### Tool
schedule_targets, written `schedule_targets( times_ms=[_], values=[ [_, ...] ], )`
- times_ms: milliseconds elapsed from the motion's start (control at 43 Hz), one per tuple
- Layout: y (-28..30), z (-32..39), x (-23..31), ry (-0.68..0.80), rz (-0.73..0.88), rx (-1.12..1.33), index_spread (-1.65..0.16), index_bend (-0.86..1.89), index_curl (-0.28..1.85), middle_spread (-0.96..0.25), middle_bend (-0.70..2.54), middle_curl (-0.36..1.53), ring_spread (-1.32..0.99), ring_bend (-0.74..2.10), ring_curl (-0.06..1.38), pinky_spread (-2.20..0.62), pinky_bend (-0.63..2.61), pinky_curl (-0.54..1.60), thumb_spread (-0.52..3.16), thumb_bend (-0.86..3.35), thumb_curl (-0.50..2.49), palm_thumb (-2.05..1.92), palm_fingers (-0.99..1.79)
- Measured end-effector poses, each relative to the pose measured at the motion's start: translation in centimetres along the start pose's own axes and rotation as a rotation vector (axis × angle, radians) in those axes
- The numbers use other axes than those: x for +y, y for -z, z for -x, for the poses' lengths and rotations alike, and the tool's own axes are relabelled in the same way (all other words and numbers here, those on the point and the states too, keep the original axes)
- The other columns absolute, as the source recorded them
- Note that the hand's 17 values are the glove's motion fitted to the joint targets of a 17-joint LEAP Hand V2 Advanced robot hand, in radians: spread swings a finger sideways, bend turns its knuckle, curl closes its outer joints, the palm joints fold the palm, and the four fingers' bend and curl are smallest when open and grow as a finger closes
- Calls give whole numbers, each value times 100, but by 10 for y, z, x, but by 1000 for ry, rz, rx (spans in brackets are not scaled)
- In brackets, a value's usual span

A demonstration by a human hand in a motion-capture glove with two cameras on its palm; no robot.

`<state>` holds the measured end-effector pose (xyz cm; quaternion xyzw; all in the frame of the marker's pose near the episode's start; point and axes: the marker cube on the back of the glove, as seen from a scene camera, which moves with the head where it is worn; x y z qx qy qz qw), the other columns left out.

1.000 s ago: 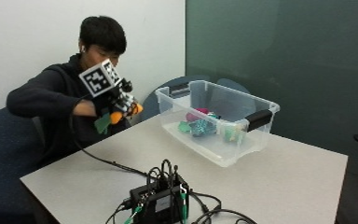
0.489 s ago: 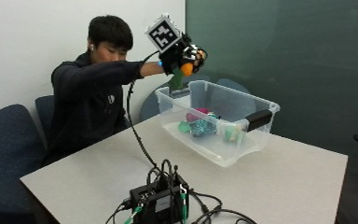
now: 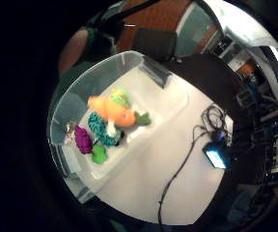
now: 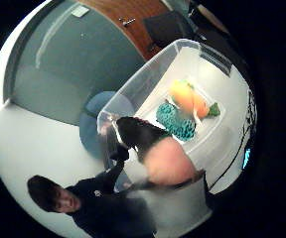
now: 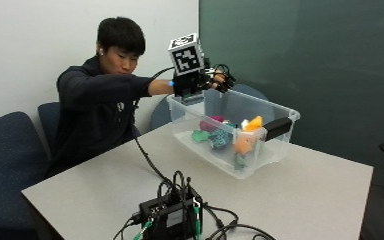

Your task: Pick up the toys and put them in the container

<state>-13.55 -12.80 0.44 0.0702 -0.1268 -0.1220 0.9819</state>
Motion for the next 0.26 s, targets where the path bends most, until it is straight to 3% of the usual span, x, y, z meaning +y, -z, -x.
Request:
schedule_targets(
  times_ms=[256],
  values=[
    [18,-33,35,-48,-51,-22,-26,32,59,-7,50,47,-23,84,30,-10,87,37,114,-6,30,-7,6]
  ],
)
